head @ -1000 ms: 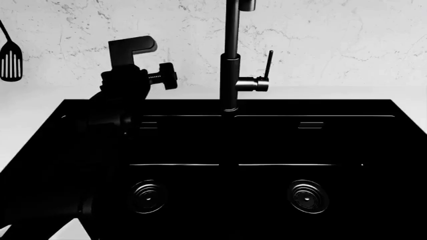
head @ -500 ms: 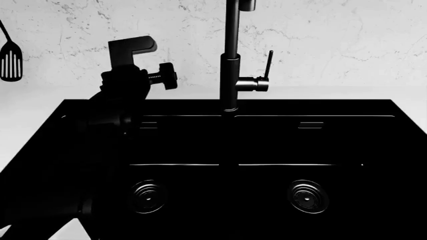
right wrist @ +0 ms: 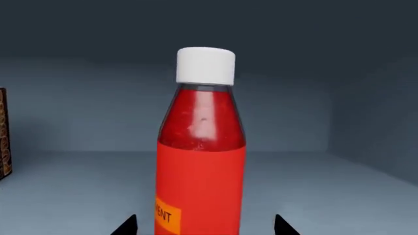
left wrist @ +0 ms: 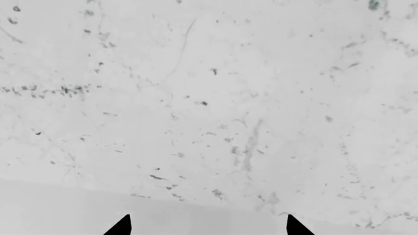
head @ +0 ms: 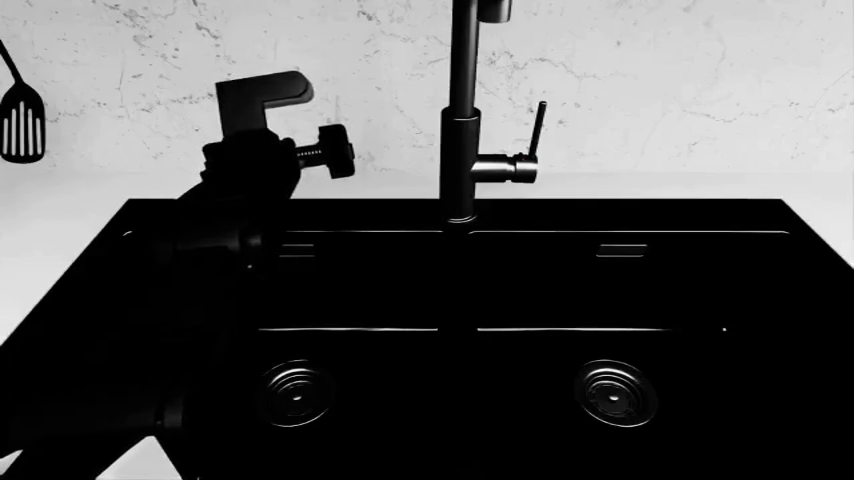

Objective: Pick the fish from the plate and place it on the cutting board. Then pick the condiment bottle from the cabinet and place it next to the cutting board.

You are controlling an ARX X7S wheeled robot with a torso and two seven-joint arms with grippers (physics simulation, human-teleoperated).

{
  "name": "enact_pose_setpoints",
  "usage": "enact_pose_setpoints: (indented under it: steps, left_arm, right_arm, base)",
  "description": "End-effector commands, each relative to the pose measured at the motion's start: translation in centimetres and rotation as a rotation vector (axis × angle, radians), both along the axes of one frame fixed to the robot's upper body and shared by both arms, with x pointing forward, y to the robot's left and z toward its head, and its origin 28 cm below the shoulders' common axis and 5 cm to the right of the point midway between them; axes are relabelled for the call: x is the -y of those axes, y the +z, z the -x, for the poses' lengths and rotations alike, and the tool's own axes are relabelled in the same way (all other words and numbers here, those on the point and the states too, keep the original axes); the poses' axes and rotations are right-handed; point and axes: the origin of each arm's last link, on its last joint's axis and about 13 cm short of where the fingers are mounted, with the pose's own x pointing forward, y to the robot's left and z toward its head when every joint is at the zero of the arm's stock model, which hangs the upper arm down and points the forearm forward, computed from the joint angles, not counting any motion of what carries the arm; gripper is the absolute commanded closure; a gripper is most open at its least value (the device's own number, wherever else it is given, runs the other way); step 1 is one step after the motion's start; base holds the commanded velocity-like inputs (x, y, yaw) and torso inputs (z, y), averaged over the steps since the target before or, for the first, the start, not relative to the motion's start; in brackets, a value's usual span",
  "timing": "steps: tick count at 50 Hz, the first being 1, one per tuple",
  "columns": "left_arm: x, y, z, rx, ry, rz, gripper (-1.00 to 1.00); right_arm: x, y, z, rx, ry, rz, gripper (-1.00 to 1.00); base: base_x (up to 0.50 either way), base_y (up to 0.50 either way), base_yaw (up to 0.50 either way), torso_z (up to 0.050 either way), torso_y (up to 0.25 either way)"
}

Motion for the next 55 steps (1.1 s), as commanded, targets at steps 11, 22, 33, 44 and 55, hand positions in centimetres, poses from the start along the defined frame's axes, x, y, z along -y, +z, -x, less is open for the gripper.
enact_pose_setpoints:
  steps: [11, 22, 33, 44, 55]
  left_arm:
    - [0.0, 0.0, 0.0, 0.002, -0.012, 0.005, -1.00]
    - [0.0, -0.1, 0.0, 0.000, -0.017, 0.007, -1.00]
    - [0.0, 0.0, 0.0, 0.000, -0.017, 0.005, -1.00]
    - [0.0, 0.0, 0.0, 0.002, -0.016, -0.001, -1.00]
    - [0.0, -0.1, 0.0, 0.002, -0.016, -0.009, -1.00]
  right_arm:
    - [0.8, -3.1, -4.0, -0.177, -0.033, 0.006, -1.00]
    - [0.4, -3.6, -5.7, -0.229, -0.043, 0.039, 1.00]
    - [0.6, -3.6, -5.7, -0.225, -0.049, 0.034, 1.00]
    - [0.5, -1.1, -2.5, -0.033, -0.017, 0.032, 1.00]
    - [0.0, 0.8, 0.2, 0.134, 0.010, 0.042, 1.00]
  base:
    - [0.00, 0.00, 0.00, 0.000, 0.000]
    - [0.00, 0.00, 0.00, 0.000, 0.000]
    - [0.00, 0.00, 0.00, 0.000, 0.000]
    - [0.00, 0.00, 0.00, 0.000, 0.000]
    - [0.00, 0.00, 0.00, 0.000, 0.000]
